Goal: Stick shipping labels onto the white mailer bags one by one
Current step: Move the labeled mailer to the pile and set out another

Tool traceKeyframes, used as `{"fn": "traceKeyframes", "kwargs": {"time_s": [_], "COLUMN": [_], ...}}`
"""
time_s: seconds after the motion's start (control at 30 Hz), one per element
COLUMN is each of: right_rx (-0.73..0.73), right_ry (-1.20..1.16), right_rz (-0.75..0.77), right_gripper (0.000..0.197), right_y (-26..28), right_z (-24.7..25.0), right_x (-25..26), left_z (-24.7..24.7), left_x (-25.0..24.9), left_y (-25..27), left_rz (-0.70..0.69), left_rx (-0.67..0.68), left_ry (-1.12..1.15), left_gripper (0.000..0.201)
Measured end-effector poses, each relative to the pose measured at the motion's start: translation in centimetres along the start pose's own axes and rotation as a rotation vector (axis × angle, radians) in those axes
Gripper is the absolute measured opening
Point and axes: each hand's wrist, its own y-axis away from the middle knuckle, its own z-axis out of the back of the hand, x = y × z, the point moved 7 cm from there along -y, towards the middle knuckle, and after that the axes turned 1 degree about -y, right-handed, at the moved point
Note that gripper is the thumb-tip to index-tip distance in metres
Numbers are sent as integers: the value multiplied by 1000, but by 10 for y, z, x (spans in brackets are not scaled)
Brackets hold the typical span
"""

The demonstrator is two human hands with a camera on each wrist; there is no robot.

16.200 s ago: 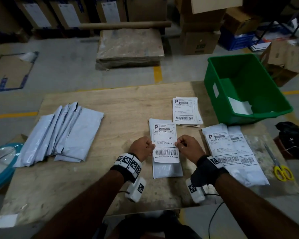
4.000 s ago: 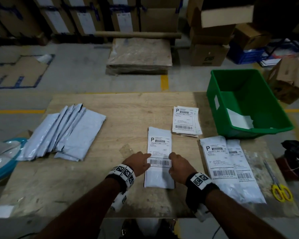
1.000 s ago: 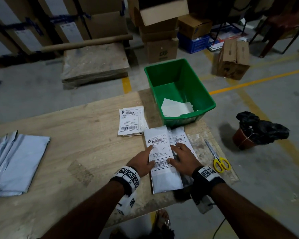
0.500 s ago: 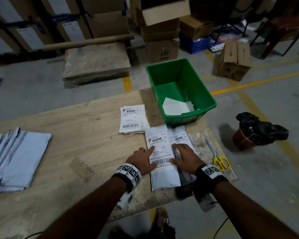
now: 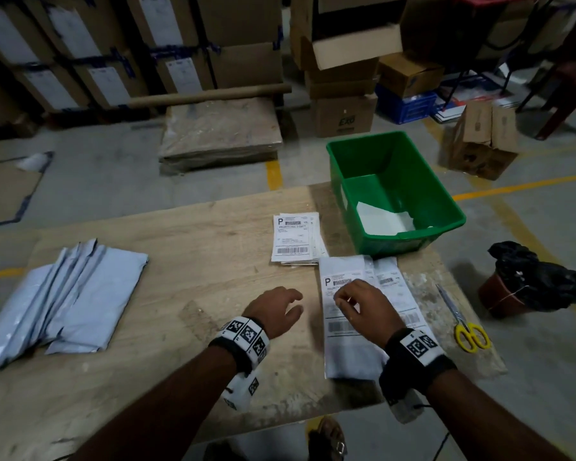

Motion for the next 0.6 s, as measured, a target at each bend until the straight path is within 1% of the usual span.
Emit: {"fn": "traceKeyframes", "kwargs": {"time_s": [0.1,0.2,0.3,0.37,0.5,0.6], "right_rx": [67,145,145,173,270,306], "right_ry": [-6,-2,-13,-8,4,5], "right_rz": [43,80,97,134,199,218], "right_gripper": [8,8,11,12,16,20], "right_y": [-20,-42,-64,-78,-102,-118], "right_z": [-33,-79,-121,-151,-210,-242], "right_x": [39,80,123,155,212,245], "left_z": [20,43,75,98,133,142], "left_x": [40,91,144,181,257,305], "left_y": [22,52,80,98,131,152], "left_rz": [25,55,97,136,256,374], "left_rx": [-36,-98,-170,-213,-284,-277], "left_ry": [22,45,91,106,105,70], "left_gripper": [38,36,33,31,28,27]}}
